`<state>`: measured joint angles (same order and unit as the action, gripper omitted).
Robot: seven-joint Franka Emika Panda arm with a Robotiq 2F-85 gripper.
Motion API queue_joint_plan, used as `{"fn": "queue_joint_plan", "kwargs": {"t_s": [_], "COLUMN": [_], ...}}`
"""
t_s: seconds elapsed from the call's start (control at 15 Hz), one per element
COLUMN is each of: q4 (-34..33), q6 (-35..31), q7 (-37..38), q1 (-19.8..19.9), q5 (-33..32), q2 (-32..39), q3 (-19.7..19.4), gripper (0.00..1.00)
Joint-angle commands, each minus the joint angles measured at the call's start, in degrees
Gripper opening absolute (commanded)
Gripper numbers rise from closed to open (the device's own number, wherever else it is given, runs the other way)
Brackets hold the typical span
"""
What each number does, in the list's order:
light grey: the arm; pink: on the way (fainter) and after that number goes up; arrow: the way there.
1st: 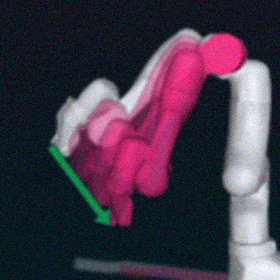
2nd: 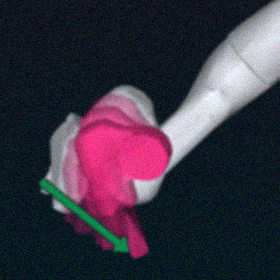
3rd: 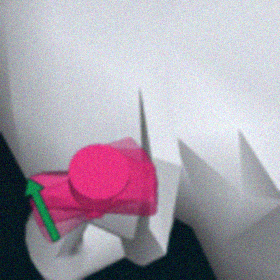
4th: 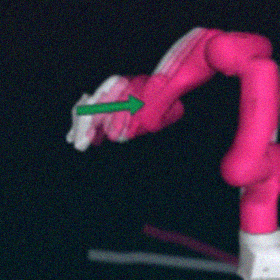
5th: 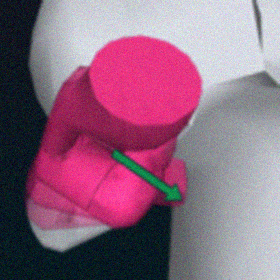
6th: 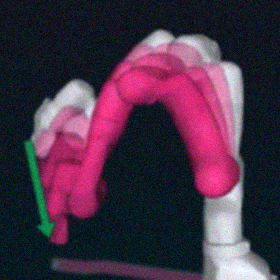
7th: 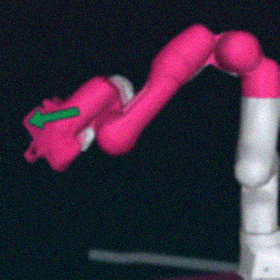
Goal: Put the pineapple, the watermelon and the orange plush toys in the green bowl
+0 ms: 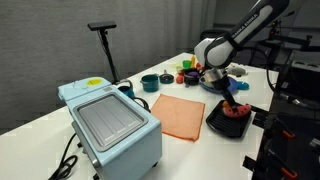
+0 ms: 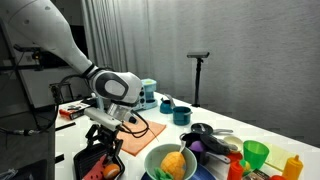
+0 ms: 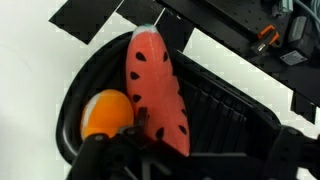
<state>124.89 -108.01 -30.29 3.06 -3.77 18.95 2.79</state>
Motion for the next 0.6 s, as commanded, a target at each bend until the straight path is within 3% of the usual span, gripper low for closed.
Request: {"fn": "queue_joint_plan", "kwargs": {"t_s": [0.0, 0.53], "q4": [0.84, 1.98], "q6": [-1.56, -6.06], "q7": [-2.9, -0.97], "q1": [-0.04, -1.39], "q5": [-0.88, -6.76], "q2": [0.24, 0.56], "q3": [0.96, 1.04], "gripper": [1.0, 1.0]}}
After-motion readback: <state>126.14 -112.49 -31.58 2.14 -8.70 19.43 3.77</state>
